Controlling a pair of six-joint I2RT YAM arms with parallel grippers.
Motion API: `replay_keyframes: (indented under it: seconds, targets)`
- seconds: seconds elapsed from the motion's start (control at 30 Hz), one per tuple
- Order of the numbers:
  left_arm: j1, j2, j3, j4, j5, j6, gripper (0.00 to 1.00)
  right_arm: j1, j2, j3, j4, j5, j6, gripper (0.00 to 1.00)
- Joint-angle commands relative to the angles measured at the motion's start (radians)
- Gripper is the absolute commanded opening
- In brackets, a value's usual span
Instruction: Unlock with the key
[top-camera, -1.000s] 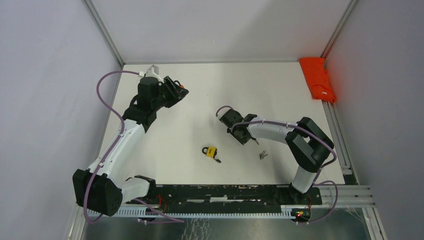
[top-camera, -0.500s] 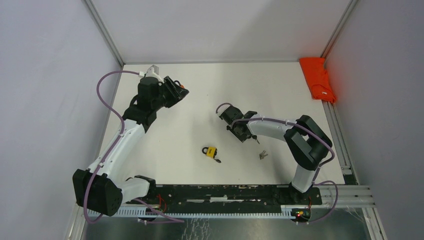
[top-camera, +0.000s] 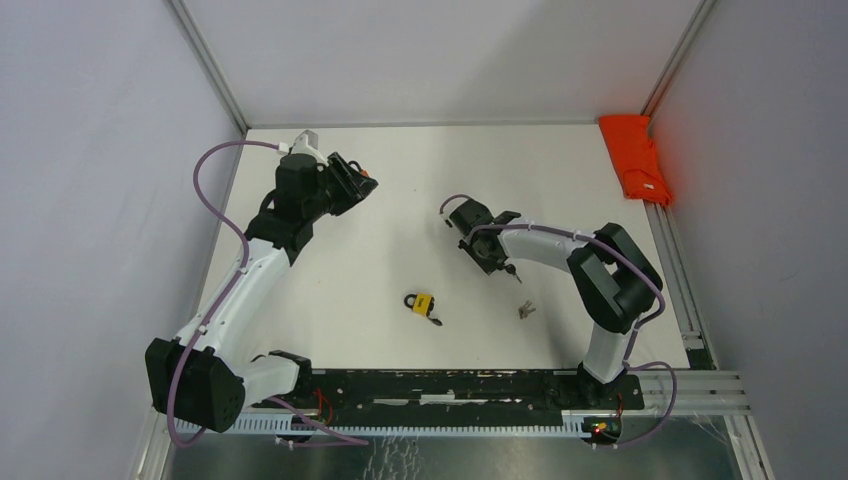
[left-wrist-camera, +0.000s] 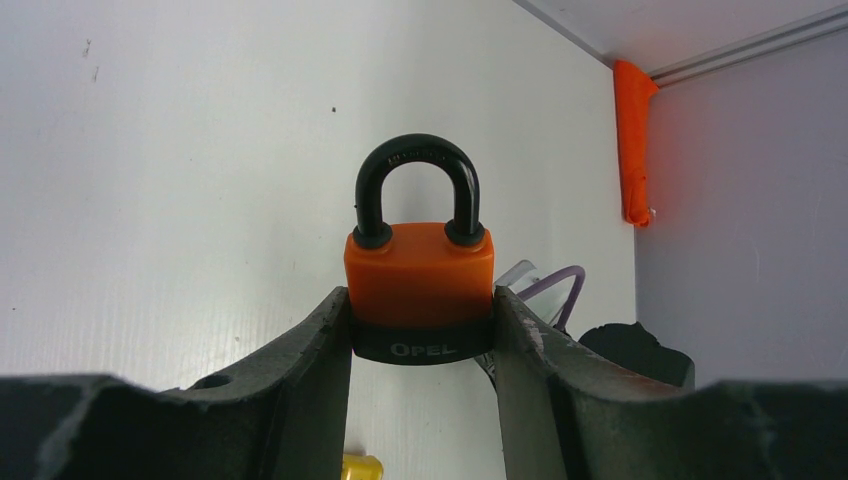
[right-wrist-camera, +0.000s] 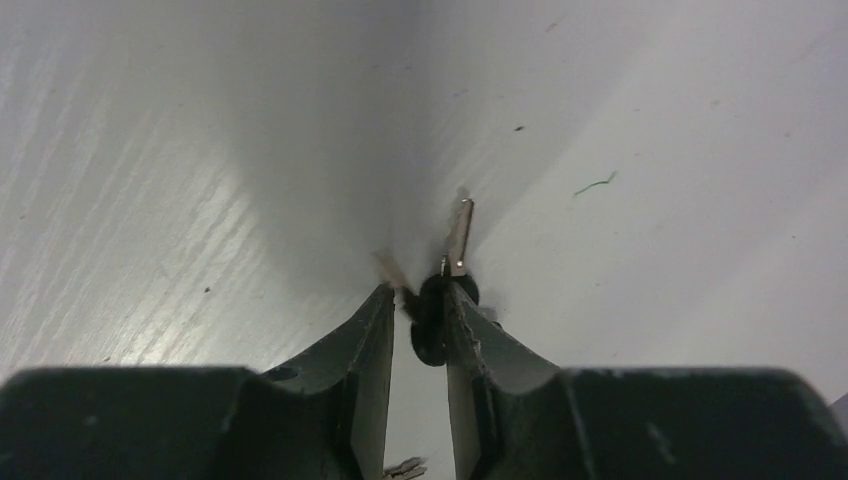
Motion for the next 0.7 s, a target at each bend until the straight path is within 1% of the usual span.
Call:
replay_keyframes:
  seconds: [0.0, 0.1, 0.23, 0.33, 0.4, 0.47, 0.57, 0.67]
  targets:
    - [0.007, -0.025, 0.017, 0.059, -0.002, 0.046, 0.02, -0.023, 0.040, -0.037, -0.003, -0.055, 0.016, 0.30]
    - [0.007, -0.026, 0.015, 0.059, -0.002, 0.048, 0.02, -0.023, 0.038, -0.057, 0.008, -0.034, 0.024, 0.28]
    - [0.007, -0.028, 0.014, 0.059, -0.003, 0.049, 0.02, -0.024, 0.038, -0.080, 0.029, -0.014, 0.029, 0.24]
    - [0.008, -0.032, 0.012, 0.057, -0.006, 0.050, 0.02, -0.026, 0.037, -0.076, 0.031, -0.009, 0.032, 0.14]
    - [0.007, -0.034, 0.012, 0.056, -0.009, 0.051, 0.02, -0.026, 0.028, -0.076, 0.035, -0.013, 0.039, 0.06]
    - [0.007, -0.034, 0.012, 0.056, -0.011, 0.052, 0.02, -0.026, 0.017, -0.074, 0.043, -0.012, 0.046, 0.00]
    - [0.008, -0.033, 0.014, 0.055, -0.013, 0.056, 0.02, -0.027, -0.015, -0.080, 0.061, -0.006, 0.056, 0.00]
    - [0.008, -0.033, 0.017, 0.060, 0.004, 0.074, 0.02, -0.027, -0.091, -0.104, 0.104, -0.042, 0.049, 0.00]
